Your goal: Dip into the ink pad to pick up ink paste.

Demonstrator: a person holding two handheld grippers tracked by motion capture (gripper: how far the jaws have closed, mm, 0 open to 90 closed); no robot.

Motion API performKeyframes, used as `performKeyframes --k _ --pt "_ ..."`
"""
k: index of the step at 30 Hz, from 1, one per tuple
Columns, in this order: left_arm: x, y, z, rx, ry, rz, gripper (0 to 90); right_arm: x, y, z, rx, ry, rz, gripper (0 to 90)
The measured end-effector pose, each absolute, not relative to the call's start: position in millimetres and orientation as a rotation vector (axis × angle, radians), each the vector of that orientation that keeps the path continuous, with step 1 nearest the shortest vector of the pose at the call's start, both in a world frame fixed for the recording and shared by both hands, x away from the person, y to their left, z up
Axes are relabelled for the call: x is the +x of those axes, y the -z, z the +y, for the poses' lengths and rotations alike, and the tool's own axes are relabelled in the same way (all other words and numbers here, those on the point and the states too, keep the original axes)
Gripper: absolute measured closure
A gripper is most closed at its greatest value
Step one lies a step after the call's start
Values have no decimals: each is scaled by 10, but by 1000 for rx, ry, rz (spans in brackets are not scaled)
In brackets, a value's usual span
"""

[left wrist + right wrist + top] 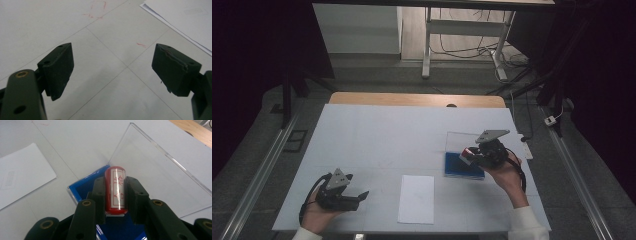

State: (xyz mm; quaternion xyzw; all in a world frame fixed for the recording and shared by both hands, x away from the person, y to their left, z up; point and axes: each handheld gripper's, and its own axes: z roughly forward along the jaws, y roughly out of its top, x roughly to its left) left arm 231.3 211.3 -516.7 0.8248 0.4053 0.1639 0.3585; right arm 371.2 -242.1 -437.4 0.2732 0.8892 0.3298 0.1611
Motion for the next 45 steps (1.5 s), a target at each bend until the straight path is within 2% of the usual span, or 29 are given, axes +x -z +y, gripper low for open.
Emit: performKeyframes --k 8,25,45 --pt "2313 5166 2115 2128 -423 1046 184 3709 4386 -2382 760 -905 2551 696" --pt "2314 5171 2119 2133 -423 1046 184 3810 4652 -2307 795 -736 2606 697" --pt "2314 5178 2110 2138 -422 1045 185 3806 4656 -2273 811 -695 2602 698"
